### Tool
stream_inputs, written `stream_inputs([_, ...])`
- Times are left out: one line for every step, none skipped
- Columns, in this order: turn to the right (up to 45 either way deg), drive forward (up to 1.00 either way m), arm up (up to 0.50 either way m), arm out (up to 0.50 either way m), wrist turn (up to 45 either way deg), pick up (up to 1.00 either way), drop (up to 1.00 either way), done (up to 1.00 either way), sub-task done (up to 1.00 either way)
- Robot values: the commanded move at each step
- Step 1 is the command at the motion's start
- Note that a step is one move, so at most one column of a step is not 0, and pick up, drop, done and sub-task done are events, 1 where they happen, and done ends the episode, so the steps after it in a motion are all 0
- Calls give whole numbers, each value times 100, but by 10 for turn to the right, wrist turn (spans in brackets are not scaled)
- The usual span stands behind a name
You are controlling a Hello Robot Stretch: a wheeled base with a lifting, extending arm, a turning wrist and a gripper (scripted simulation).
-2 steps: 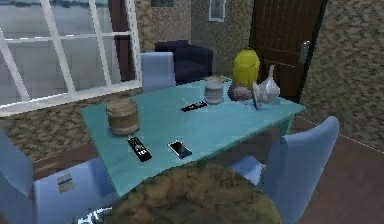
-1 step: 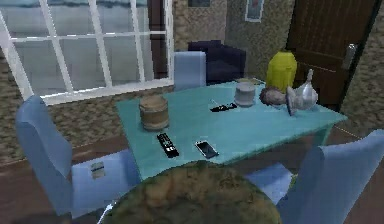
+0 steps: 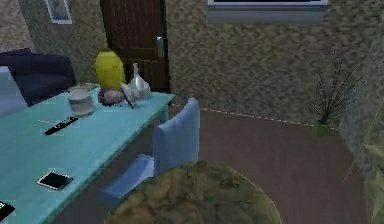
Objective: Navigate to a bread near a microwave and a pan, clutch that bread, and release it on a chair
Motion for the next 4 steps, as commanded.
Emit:
stream_inputs([450,0,0,0,0,0,0,0,0])
stream_inputs([60,0,0,0,0,0,0,0,0])
stream_inputs([30,0,0,0,0,0,0,0,0])
stream_inputs([-450,0,0,0,0,0,0,0,0])
